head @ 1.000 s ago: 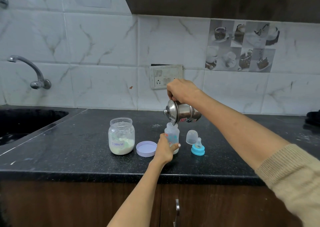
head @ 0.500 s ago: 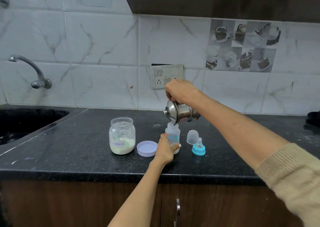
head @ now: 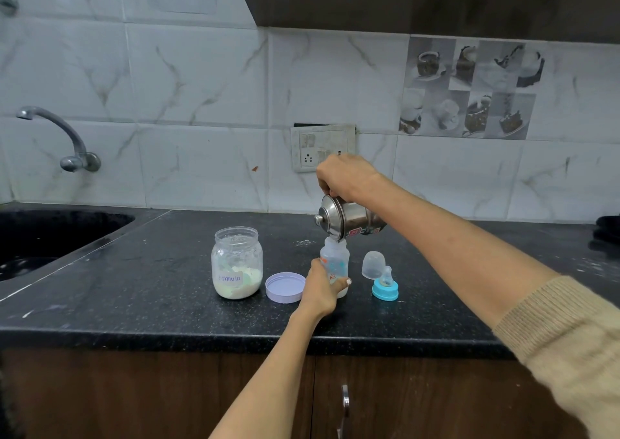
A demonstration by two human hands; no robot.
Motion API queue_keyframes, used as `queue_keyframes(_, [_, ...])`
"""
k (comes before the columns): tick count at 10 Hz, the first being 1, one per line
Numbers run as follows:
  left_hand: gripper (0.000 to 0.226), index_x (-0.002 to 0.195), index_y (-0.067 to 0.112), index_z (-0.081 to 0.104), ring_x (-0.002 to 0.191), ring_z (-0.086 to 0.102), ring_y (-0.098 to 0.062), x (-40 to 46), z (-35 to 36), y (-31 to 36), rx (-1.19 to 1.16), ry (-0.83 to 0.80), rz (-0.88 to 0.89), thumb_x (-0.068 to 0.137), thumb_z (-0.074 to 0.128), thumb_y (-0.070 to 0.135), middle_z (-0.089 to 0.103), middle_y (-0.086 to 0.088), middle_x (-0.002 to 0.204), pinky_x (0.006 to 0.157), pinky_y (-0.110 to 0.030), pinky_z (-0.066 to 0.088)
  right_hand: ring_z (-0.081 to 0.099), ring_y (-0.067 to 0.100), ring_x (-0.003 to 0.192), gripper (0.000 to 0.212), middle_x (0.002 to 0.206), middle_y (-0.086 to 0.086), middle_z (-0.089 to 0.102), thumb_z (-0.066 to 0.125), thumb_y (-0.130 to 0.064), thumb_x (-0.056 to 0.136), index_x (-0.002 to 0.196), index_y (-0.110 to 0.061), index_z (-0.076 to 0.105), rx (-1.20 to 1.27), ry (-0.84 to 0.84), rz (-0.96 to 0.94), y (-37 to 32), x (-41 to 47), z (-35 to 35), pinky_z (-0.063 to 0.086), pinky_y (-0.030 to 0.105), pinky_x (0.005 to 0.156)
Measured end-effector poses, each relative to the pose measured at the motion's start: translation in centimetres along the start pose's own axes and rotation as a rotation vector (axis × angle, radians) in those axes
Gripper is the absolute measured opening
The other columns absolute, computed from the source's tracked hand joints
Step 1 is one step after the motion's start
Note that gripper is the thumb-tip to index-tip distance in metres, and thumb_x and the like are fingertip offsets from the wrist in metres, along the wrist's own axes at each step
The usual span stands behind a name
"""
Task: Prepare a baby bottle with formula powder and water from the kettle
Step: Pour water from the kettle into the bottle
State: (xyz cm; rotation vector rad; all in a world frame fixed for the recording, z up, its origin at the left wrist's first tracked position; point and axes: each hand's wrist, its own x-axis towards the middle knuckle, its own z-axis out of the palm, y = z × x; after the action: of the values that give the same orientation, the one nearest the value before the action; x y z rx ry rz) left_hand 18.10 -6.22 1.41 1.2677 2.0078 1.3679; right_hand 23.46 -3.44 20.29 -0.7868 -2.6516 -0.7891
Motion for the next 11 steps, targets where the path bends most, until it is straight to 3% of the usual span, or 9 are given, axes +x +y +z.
queue_keyframes(11, [0.055, 0.134, 0.009, 0.029, 0.129, 0.042, -0.025, -0.07, -0.01, -0.01, -0.002, -0.001, 0.003, 0.090, 0.059, 0.020, 0.042, -0.009, 0.140, 0.108, -0.038, 0.035, 0.067, 0.029, 0.093, 0.033, 0.105, 0.012, 0.069, 0.051, 0.014, 0.081, 0.105, -0.002, 0.068, -0.124, 0.020, -0.080, -0.29, 0.29, 0.40, 0.041, 0.028, 0.064])
